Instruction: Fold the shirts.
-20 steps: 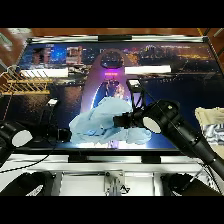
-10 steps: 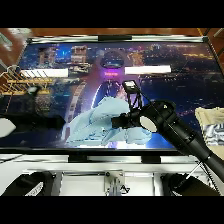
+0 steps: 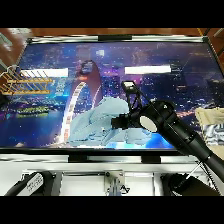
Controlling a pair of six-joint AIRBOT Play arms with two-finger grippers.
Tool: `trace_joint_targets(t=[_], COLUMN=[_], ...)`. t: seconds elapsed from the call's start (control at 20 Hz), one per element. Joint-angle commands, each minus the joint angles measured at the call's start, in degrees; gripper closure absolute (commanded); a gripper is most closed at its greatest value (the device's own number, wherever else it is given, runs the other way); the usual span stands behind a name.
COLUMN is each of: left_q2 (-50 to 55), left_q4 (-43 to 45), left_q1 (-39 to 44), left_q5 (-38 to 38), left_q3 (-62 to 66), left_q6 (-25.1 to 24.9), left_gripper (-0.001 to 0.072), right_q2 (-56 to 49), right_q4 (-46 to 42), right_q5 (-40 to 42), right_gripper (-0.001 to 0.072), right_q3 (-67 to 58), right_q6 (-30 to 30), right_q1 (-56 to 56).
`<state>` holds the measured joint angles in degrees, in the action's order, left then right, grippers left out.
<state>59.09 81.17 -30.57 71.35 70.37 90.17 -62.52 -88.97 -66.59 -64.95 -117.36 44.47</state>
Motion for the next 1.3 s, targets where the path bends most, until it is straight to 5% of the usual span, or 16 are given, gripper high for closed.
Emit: trace_joint_targets(t=[0.0,0.2,0.35,0.55,1.25], left_q2=[9.1,14.7,19.8,25.3,40.0], left_q4=[-0.2,1.7,10.2,10.4,-0.8], left_q1=[-11.0,-11.6,-12.2,-13.3,-17.0], left_q5=[1.7,-1.3,-2.2,-8.1,-15.9], left_q3=[8.0,13.0,14.4,14.5,14.5], left_q6=[-6.6,-29.2,-27.1,-40.2,-45.6], left_gripper=[0.0060,0.0102,0.0095,0.0096,0.0145], right_q2=[0.0,0.0,0.0,0.0,-0.1], right_q4=[0.2,0.2,0.2,0.3,0.1], right_q5=[-0.2,1.4,1.9,4.3,8.1], right_gripper=[0.0641,0.0641,0.0641,0.0641,0.0641], right_q3=[0.0,0.0,0.0,0.0,0.0], right_q6=[0.2,0.2,-0.9,-1.0,-5.7], right_q1=[0.1,0.1,0.1,0.1,0.1])
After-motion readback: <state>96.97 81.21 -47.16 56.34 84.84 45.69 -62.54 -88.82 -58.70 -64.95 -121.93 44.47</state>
